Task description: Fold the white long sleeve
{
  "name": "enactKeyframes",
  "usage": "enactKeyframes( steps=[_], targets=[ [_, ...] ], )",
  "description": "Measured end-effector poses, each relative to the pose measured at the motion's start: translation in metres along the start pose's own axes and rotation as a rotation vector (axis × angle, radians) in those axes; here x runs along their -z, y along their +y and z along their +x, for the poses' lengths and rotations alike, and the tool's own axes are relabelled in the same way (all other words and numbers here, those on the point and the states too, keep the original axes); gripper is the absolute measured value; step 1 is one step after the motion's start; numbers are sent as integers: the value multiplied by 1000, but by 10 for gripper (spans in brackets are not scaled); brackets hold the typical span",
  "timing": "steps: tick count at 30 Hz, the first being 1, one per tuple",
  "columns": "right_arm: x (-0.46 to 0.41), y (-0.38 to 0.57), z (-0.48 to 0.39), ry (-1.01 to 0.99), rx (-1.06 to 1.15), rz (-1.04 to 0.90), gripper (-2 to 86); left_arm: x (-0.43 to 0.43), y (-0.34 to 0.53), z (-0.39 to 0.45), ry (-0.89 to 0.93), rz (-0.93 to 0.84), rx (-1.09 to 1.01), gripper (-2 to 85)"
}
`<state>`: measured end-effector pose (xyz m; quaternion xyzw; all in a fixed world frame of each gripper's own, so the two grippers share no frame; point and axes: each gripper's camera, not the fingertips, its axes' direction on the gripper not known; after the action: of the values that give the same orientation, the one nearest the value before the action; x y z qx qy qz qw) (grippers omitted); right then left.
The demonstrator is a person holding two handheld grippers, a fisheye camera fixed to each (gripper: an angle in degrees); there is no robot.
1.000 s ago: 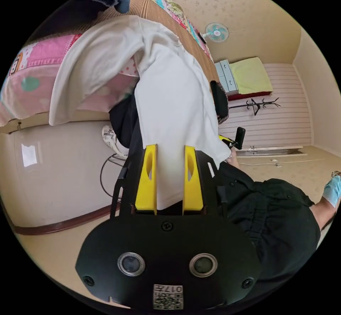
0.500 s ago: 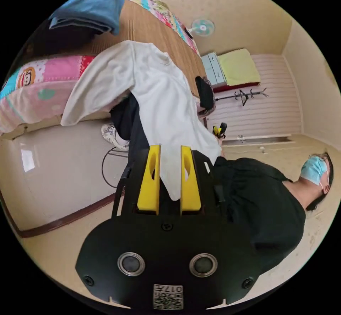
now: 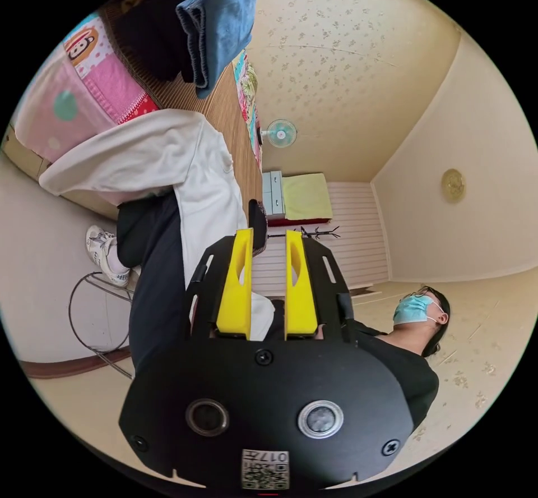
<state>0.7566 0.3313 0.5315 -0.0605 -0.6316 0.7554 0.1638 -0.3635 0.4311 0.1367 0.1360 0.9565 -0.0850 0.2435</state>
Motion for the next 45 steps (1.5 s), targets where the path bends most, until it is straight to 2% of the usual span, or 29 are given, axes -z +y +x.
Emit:
enactKeyframes(
  steps=[3,6,8,9,11,12,14,16,18,20,23,26,27,29,31,36,38,40,42,44,45],
  targets=[
    [-19,-5,-14,-88,56,45,48,36,-14,11,19,44,20,91],
    [-33,26,-95,76,316,109,38,78,-25,18,34,97,42,91],
    [-64,112,-187,119,741,117,34,106,-34,21,-4,122,66,91],
    [-76,140,-208,120,876,96,34,112,-37,21,-18,125,75,92],
    [-143,258,-256,220,1337,-59,33,127,-51,15,-34,132,109,98],
    [-163,285,-258,262,1414,-107,32,130,-55,12,-29,138,118,101],
    [-239,371,-230,399,1636,-362,31,141,-68,-12,26,200,178,111],
    [-288,414,-178,525,1723,-571,31,144,-78,-40,33,241,259,111],
    [-323,436,-107,710,1747,-691,31,141,-92,-69,-7,224,338,111],
    [-351,436,-2,976,1644,-774,31,140,-105,-111,63,257,438,112],
    [-350,433,120,1184,1594,-892,30,136,-115,-160,136,256,602,113],
    [-322,456,152,1136,1720,-786,30,129,-125,-199,246,249,701,114],
    [-321,459,157,1143,1727,-787,30,128,-124,-209,294,273,727,113],
    [-320,457,185,1186,1694,-816,31,115,-113,-250,518,402,837,113],
    [-314,457,199,1173,1695,-814,31,104,-108,-277,590,437,874,111],
    [-294,464,235,1163,1742,-798,32,85,-80,-327,693,700,795,55],
    [-285,467,250,1175,1761,-792,32,72,-61,-335,789,826,748,35],
    [-278,467,259,1174,1759,-791,32,73,-49,-328,768,878,702,24],
    [-272,464,265,1165,1744,-796,31,86,-40,-303,666,895,599,15],
    [-263,457,271,1145,1715,-808,31,106,-34,-238,416,859,390,10],
    [-261,456,273,1140,1708,-811,31,107,-32,-218,349,846,329,9]
  ],
)
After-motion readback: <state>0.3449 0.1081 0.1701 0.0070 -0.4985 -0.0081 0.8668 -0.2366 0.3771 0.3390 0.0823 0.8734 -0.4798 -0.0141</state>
